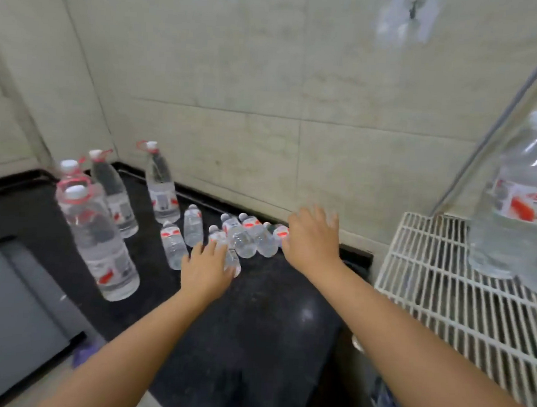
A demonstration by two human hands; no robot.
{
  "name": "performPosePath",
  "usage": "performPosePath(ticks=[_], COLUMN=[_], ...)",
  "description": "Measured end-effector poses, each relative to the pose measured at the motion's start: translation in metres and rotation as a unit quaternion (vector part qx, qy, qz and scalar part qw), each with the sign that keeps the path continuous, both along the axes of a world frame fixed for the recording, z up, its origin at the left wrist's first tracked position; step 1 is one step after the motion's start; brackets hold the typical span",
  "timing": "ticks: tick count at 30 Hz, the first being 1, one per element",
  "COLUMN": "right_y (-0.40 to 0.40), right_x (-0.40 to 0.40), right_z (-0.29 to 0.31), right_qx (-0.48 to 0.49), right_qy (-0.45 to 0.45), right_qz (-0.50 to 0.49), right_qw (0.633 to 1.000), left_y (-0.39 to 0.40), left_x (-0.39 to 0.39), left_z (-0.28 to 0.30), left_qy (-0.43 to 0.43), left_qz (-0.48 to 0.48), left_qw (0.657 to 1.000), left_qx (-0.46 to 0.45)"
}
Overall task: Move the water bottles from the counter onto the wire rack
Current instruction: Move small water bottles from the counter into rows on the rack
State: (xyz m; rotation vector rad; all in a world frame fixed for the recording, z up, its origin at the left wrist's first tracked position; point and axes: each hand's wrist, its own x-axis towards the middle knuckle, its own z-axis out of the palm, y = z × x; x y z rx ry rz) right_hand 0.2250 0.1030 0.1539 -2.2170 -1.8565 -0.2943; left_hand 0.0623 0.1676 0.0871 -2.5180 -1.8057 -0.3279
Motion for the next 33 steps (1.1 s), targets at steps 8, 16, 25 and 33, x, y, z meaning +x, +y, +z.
performPosePath(ticks=[8, 16, 25, 33], right_y=[0.147, 0.242, 0.273, 0.249], right_x=[-0.088, -0.124, -0.121, -0.119], right_z=[-0.105, -0.183, -0.217, -0.218], right_qx=[-0.127, -0.192, -0.19, -0.188], right_qy=[0.058, 0.111, 0.069, 0.039], right_qz=[-0.028, -0.052, -0.073, -0.068], right_qw=[0.99, 0.974, 0.977, 0.979], left_y=[0.119, 0.221, 0.282, 0.251], left_x=[-0.098, -0.111, -0.085, -0.104], left_z=[-0.079, -0.127, -0.149, -0.155], left_qy=[-0.001, -0.046, -0.16, -0.166], left_qz=[0.07, 0.071, 0.132, 0.096], left_qw=[0.992, 0.986, 0.961, 0.961], left_qx=[-0.108, -0.142, -0.18, -0.2])
